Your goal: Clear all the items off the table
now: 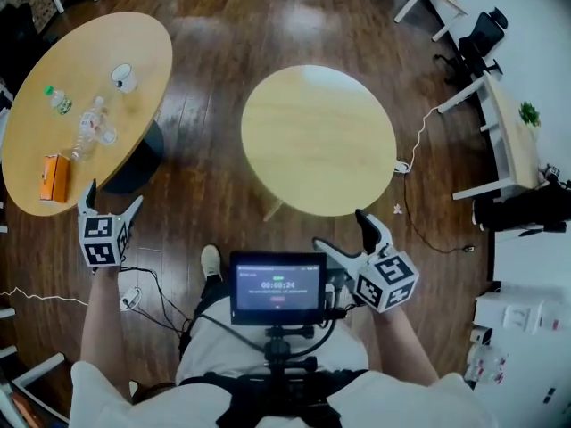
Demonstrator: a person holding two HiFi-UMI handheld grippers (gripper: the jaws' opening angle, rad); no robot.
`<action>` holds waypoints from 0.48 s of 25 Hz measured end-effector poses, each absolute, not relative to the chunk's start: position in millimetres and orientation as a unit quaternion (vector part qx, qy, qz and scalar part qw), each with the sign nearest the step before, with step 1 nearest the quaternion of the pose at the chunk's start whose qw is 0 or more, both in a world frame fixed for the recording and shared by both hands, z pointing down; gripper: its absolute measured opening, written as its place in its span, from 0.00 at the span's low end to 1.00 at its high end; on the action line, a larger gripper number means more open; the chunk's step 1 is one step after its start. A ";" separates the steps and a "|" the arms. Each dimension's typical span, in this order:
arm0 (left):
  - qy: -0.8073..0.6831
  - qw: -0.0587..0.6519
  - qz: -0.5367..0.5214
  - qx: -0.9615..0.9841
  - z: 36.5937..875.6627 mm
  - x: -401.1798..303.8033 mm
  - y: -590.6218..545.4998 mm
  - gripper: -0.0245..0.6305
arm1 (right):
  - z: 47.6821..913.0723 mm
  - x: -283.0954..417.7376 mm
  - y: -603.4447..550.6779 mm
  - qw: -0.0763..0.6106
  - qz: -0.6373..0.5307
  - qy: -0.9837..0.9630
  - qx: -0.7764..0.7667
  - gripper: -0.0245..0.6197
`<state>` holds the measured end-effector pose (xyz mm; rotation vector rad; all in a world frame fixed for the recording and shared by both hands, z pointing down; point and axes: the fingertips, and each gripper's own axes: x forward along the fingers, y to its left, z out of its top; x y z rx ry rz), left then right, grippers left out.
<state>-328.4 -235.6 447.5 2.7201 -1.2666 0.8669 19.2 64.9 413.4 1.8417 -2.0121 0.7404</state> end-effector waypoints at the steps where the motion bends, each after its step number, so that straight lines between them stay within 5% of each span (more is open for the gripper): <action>1: -0.385 0.011 0.271 0.882 444.0 -298.6 -214.0 0.84 | 414.8 31.5 78.4 0.156 0.255 -0.699 0.650 0.81; 7: -0.285 0.109 0.220 0.927 442.7 -148.1 -69.2 0.83 | 416.8 111.3 161.7 0.134 0.243 -0.676 0.683 0.78; 12: -0.249 0.114 0.207 0.939 433.3 -71.1 15.1 0.83 | 417.3 149.9 212.7 0.113 0.239 -0.669 0.695 0.78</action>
